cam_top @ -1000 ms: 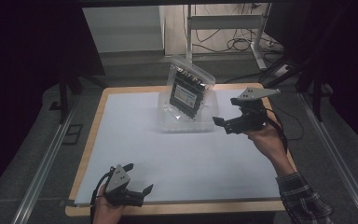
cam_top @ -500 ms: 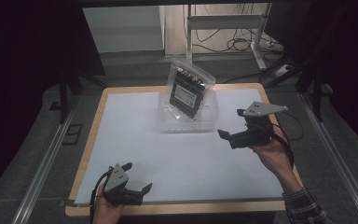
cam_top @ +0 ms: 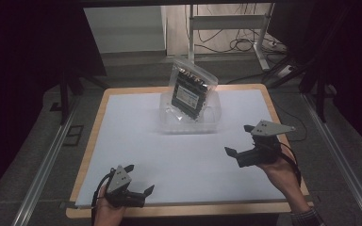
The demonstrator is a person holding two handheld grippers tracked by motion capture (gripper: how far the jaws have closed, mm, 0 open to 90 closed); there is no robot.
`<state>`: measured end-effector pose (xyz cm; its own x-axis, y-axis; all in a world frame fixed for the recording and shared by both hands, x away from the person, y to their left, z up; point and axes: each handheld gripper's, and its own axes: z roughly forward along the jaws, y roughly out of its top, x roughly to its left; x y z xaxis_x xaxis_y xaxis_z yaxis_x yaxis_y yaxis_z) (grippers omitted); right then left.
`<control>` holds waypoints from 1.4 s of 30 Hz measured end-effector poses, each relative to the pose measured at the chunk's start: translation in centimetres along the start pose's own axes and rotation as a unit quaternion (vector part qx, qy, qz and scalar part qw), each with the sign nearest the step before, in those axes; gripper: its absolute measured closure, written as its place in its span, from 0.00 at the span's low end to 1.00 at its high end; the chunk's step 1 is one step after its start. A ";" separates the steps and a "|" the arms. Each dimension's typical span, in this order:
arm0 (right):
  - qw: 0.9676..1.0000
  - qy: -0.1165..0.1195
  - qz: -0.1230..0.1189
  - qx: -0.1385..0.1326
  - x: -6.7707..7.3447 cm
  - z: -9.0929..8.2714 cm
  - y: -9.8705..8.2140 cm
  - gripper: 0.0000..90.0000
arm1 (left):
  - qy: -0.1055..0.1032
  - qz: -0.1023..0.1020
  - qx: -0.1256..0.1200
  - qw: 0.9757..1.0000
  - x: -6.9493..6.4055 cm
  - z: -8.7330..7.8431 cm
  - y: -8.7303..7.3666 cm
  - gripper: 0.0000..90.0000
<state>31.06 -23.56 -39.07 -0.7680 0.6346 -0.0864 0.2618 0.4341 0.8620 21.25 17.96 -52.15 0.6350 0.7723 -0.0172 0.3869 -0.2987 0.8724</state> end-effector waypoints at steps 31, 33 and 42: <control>0.999 -0.040 0.029 0.002 0.8 -4.6 -6.2 0.00 | 0.000 0.004 0.007 1.000 0.0 0.2 0.0 0.00; 0.999 -0.042 0.030 0.006 0.9 -4.8 -6.7 0.00 | 0.000 0.004 0.008 1.000 0.0 0.2 0.0 0.00; 0.997 -0.058 0.043 -0.001 1.1 -5.8 -8.6 0.00 | -0.002 0.006 0.011 1.000 -0.1 0.3 0.0 0.00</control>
<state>24.61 -30.30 -43.69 -0.6707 0.7385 -0.0697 0.3221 0.3746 0.8694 21.39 17.72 -52.29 0.6422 0.7665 -0.0086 0.3933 -0.3199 0.8620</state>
